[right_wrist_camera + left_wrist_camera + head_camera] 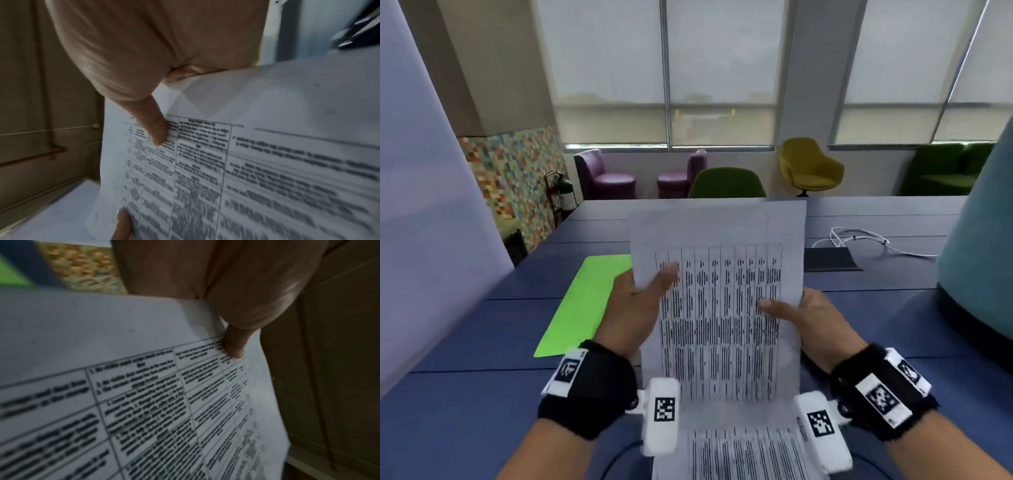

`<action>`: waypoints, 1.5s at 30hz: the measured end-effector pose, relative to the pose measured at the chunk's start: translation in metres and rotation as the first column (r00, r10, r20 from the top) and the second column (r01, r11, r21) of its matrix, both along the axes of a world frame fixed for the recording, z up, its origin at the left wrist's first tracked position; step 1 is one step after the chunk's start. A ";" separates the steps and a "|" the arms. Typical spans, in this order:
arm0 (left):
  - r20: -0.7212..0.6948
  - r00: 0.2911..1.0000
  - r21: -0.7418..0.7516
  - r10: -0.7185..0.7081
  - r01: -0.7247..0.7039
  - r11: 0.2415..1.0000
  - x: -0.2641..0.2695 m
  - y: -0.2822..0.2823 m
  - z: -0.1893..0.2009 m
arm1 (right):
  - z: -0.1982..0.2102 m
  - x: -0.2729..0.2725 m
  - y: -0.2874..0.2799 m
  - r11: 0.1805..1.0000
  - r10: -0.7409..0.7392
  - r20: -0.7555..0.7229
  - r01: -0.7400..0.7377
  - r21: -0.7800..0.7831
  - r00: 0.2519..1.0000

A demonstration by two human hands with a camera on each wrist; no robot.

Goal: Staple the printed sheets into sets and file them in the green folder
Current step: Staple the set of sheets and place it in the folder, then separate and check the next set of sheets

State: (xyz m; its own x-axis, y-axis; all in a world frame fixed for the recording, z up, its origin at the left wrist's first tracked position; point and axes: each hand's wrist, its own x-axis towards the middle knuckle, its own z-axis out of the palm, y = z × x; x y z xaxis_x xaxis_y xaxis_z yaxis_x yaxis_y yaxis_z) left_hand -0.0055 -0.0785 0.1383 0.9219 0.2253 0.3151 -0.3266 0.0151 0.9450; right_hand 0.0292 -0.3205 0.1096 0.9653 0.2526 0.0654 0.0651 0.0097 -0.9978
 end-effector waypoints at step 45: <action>-0.535 0.811 0.844 0.238 0.502 0.187 0.031 0.018 -0.129 | -0.086 0.035 0.057 0.387 0.280 -0.086 -0.195 -0.901 0.956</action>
State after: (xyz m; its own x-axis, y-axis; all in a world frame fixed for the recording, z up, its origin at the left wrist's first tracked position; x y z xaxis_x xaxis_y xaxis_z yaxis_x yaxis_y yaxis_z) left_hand 0.0260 -0.0605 0.0095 0.9554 -0.0384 -0.2927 0.0274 -0.9757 0.2176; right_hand 0.0642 -0.2636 0.0233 0.8595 0.4256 -0.2831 0.2789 -0.8546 -0.4381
